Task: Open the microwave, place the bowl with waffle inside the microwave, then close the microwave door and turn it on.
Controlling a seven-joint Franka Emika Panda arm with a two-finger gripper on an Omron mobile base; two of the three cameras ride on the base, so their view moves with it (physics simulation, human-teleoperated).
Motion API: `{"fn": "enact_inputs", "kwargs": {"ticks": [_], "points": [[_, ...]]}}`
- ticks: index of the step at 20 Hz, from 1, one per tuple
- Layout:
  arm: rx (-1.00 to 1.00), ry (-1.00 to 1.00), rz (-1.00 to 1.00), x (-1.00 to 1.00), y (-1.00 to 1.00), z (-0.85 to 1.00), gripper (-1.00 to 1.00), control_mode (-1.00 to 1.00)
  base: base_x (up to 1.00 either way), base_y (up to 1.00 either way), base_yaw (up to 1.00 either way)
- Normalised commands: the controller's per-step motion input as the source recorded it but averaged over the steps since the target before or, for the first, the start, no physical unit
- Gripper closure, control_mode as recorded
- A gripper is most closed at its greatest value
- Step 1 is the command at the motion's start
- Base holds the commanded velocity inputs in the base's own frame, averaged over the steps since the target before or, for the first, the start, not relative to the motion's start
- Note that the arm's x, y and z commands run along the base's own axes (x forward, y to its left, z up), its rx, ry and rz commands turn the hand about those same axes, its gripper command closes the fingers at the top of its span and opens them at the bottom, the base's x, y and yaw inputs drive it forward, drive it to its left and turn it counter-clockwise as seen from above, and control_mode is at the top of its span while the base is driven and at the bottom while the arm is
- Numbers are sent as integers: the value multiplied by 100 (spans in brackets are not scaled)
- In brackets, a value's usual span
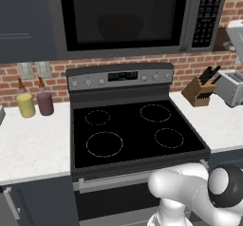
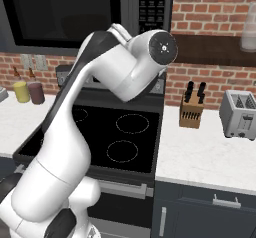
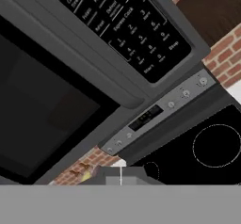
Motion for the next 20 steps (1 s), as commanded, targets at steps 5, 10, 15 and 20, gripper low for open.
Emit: {"fn": "enact_inputs", "kwargs": {"ticks": [5, 10, 15, 20], "points": [[5, 0, 0, 31, 0, -22, 100, -100, 0, 0, 0], [7, 0, -7, 43, 0, -19, 100, -100, 0, 0, 0], [11, 0, -10, 34, 0, 0, 100, -100, 0, 0, 0], [15, 0, -12, 21, 0, 0, 100, -100, 0, 0, 0]]}}
